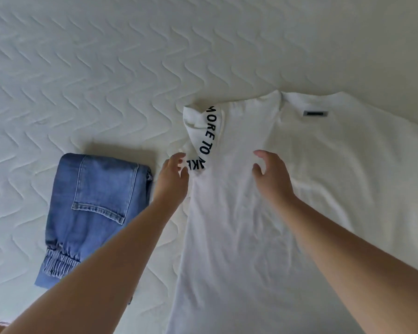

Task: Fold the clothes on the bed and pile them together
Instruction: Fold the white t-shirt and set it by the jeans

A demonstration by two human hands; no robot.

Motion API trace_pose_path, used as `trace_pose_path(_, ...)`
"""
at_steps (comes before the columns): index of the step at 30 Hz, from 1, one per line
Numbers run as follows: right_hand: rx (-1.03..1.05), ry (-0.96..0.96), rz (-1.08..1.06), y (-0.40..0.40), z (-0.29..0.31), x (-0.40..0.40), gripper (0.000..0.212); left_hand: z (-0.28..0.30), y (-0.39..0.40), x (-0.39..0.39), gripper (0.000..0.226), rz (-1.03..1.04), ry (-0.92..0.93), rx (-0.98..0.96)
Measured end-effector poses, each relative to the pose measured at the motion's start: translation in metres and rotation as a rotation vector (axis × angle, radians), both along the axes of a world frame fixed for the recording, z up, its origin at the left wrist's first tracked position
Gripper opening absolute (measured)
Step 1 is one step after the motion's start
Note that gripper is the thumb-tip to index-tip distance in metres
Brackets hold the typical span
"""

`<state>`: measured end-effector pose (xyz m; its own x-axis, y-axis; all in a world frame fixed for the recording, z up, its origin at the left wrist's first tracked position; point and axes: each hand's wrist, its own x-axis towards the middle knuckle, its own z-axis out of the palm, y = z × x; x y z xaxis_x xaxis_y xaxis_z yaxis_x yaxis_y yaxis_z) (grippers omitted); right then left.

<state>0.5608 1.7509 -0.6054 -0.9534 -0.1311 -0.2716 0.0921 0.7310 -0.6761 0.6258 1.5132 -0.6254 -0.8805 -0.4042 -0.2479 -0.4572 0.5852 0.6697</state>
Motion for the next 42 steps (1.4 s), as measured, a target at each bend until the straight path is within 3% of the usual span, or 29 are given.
trace_pose_path(6, -0.01, 0.002, 0.128, -0.055, 0.001, -0.045, 0.042, -0.021, -0.022, -0.065, 0.05, 0.005, -0.269, -0.034)
trace_pose_path(10, -0.045, 0.015, 0.184, -0.092, 0.005, -0.064, 0.043, -0.022, -0.034, -0.073, 0.043, -0.003, -0.378, -0.028)
trace_pose_path(14, -0.014, 0.1, 0.228, -0.125, 0.003, -0.083, 0.042, -0.005, -0.035, -0.052, 0.017, 0.151, -0.215, 0.078)
trace_pose_path(17, 0.101, 0.148, 0.28, -0.154, -0.005, -0.089, 0.05, 0.005, -0.025, -0.022, 0.022, 0.341, -0.082, 0.098)
trace_pose_path(21, 0.303, 0.066, 0.437, -0.186, -0.02, -0.095, 0.078, 0.01, -0.001, 0.009, 0.033, 0.509, -0.008, 0.246)
trace_pose_path(23, 0.392, 0.054, 0.465, -0.195, -0.024, -0.101, 0.074, 0.008, 0.006, 0.016, 0.055, 0.462, -0.039, 0.282)
trace_pose_path(26, 0.458, -0.01, 0.499, -0.208, -0.019, -0.112, 0.039, 0.002, 0.007, 0.022, 0.078, 0.286, -0.111, 0.224)
trace_pose_path(28, 0.33, -0.051, 0.514, -0.215, -0.014, -0.117, 0.022, 0.001, 0.005, 0.025, 0.077, 0.216, -0.094, 0.207)
trace_pose_path(31, 0.047, 0.041, 0.534, -0.223, -0.008, -0.123, 0.012, 0.001, 0.001, 0.028, 0.066, 0.282, -0.01, 0.177)
trace_pose_path(33, -0.037, 0.11, 0.564, -0.226, -0.007, -0.124, 0.013, 0.001, 0.002, 0.031, 0.059, 0.295, 0.035, 0.149)
trace_pose_path(38, 0.17, 0.239, 0.737, -0.225, -0.025, -0.106, 0.039, -0.001, 0.018, 0.036, 0.052, 0.329, -0.094, 0.178)
trace_pose_path(42, 0.184, 0.308, 0.603, -0.198, -0.032, -0.106, 0.05, 0.011, 0.015, 0.023, 0.044, 0.324, 0.036, 0.029)
